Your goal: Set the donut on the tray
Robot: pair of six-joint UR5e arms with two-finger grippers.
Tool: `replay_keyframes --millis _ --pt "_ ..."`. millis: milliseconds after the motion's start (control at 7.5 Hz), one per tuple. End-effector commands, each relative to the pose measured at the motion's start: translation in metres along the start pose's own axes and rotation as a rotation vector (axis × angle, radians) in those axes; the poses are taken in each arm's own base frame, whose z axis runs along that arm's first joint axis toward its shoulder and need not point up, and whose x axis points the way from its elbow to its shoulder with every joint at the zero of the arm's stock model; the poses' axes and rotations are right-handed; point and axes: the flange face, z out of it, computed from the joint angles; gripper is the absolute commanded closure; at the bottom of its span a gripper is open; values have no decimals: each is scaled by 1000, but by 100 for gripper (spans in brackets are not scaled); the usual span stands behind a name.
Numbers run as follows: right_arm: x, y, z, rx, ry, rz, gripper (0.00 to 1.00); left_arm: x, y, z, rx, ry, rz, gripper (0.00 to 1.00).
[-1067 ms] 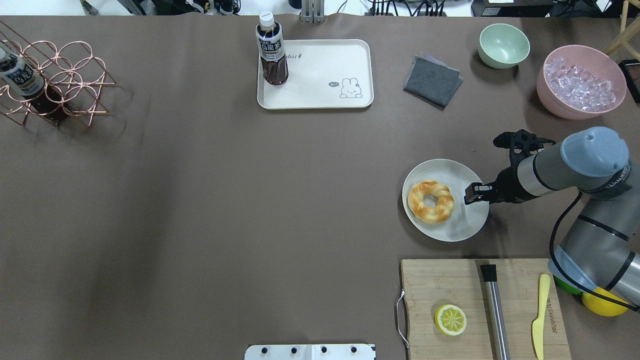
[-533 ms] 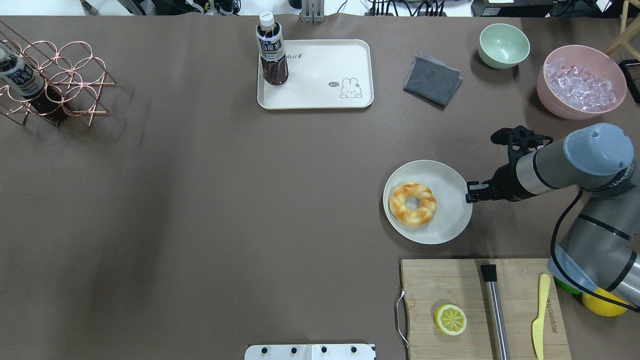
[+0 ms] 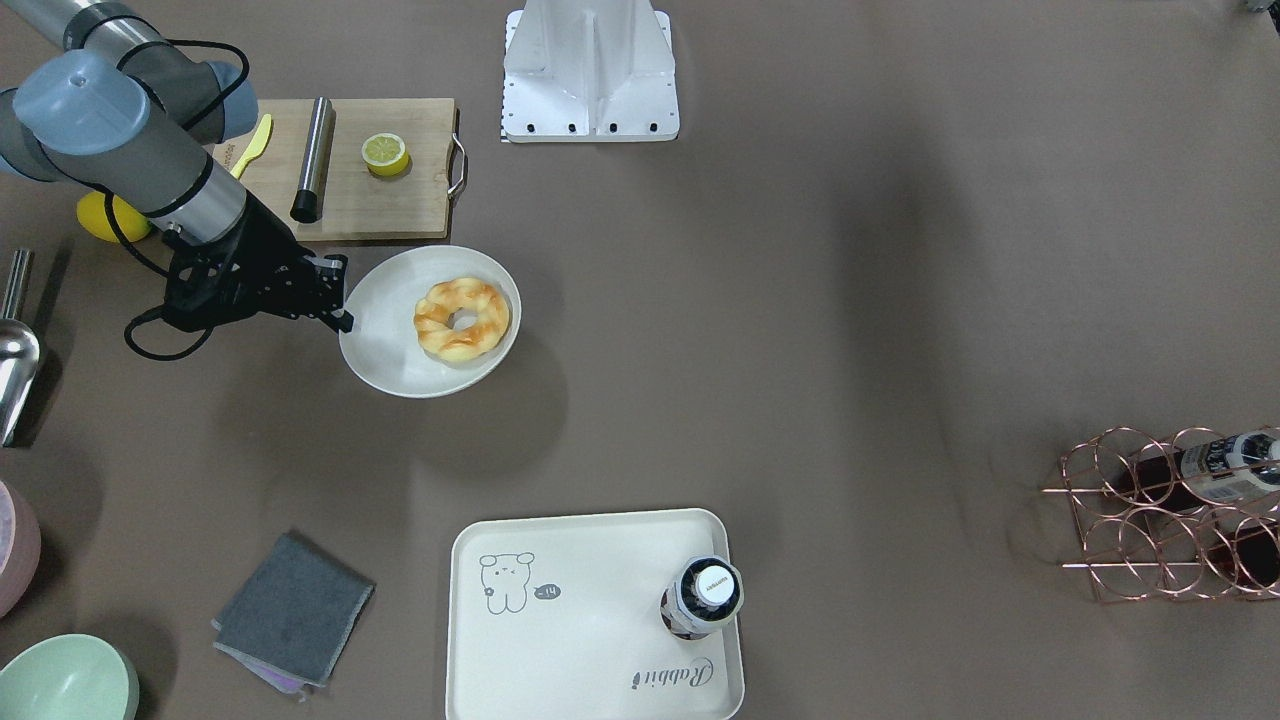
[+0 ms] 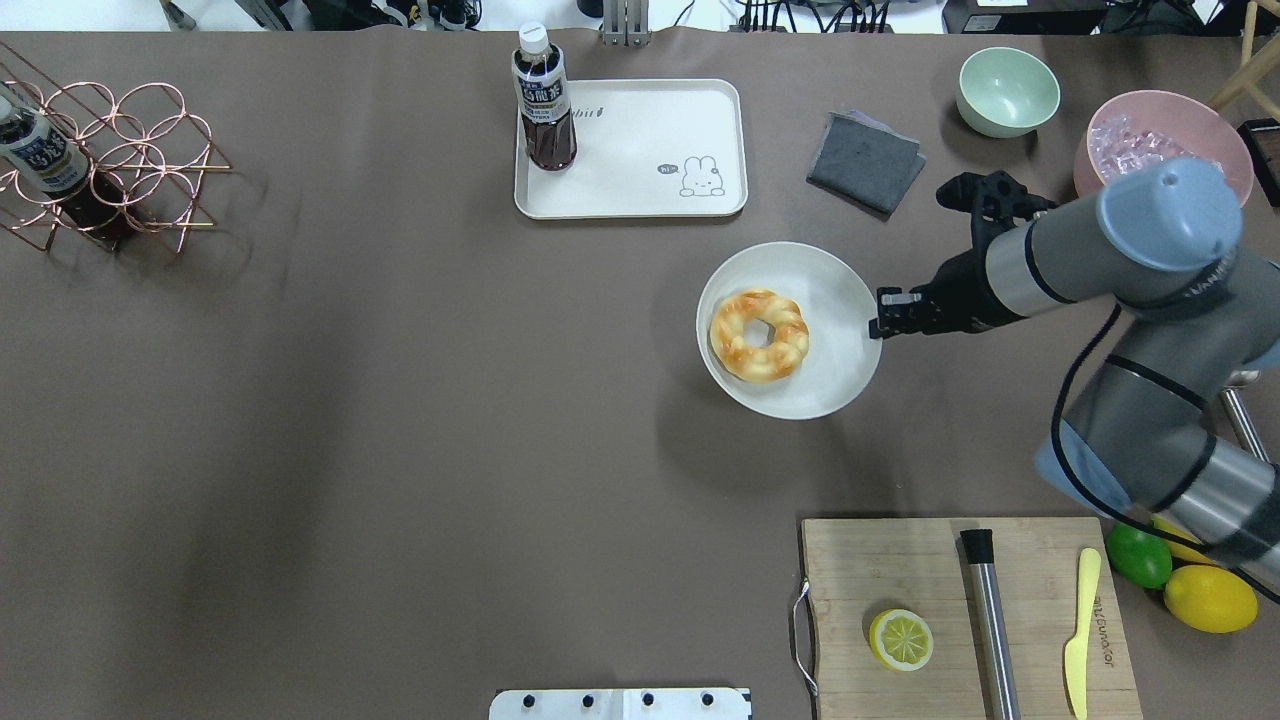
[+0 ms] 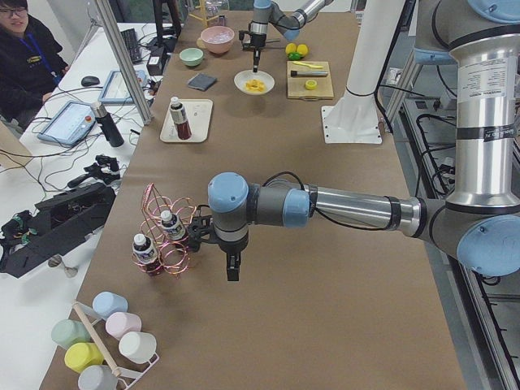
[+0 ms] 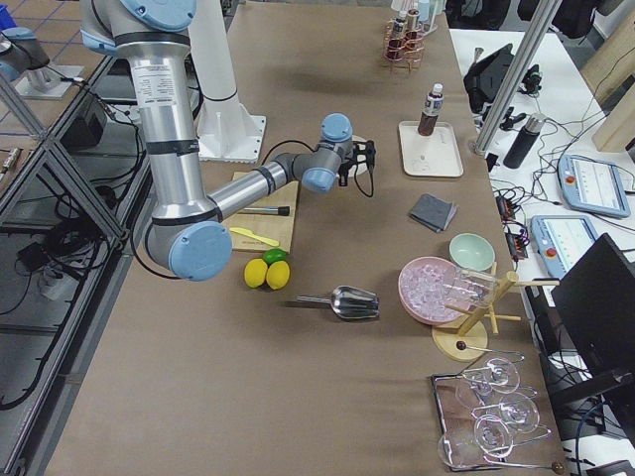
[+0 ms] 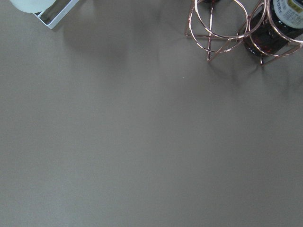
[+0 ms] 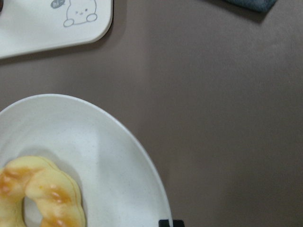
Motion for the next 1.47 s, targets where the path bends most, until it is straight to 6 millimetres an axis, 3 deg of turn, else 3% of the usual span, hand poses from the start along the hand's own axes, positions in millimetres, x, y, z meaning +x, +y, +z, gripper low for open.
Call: replay_keyframes --millis 0,133,267,400,800,1067,1333 --pt "-66 -102 20 18 78 99 100 3 -2 -3 6 -1 4 2" --pt "-83 -144 30 0 84 132 100 3 -2 -3 7 1 5 2" --pt "-85 -179 36 -33 90 164 100 4 -4 -4 11 -1 8 2" --pt "-84 -199 34 -25 103 180 100 6 -5 -6 13 -2 10 2" --pt "-100 -237 58 -42 148 224 100 5 -5 -5 12 -4 9 2" --pt "-112 -265 86 -69 201 261 100 6 -8 -5 12 -3 10 2" --pt "-135 -278 94 -75 219 269 100 6 -10 -5 14 -5 11 2"
